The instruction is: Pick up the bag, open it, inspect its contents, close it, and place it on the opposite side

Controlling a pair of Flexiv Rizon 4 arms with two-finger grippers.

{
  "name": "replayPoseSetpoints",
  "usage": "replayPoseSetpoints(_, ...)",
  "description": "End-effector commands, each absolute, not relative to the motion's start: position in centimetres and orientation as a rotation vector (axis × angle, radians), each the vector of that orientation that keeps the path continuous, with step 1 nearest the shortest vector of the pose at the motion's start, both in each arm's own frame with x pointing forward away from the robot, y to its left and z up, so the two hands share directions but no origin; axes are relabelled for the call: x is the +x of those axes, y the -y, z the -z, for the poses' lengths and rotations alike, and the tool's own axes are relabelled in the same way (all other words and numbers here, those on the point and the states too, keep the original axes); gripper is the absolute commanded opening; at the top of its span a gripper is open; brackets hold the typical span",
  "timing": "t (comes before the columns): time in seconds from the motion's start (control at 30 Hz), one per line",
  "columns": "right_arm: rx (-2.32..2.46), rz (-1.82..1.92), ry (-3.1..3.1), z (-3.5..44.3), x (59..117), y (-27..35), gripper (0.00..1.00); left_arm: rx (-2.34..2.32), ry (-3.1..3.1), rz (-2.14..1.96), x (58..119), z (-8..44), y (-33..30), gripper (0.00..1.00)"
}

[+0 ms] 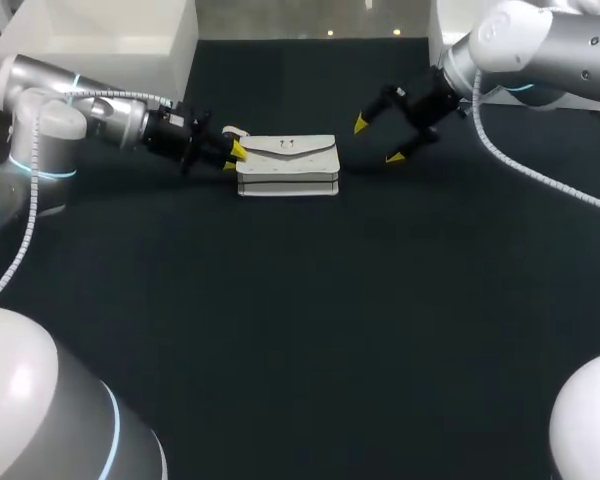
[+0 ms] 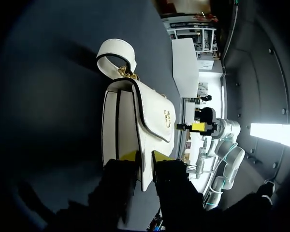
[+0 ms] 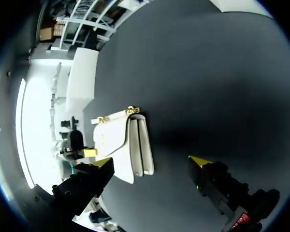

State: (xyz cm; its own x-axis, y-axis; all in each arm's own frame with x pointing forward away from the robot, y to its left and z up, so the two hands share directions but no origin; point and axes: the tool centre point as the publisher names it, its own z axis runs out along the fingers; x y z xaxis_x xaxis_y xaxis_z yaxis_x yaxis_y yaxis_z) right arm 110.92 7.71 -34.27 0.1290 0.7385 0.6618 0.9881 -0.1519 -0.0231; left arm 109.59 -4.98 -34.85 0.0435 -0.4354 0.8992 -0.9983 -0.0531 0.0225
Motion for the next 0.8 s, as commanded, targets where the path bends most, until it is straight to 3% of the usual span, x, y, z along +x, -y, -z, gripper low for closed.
replayPoseSetpoints(0.03, -1.998, 0.717, 1.683, 33.6, 110.4, -7.3, 1.00, 1.576, 1.485, -0.955, 110.1, 35.2, 5.0, 0.00)
replayPoseSetpoints(0.8, -2.032, 0.609, 1.840, 33.1, 110.2, -5.4, 1.00, 1.648, 1.656, -0.928, 108.9, 33.3, -0.4, 0.00)
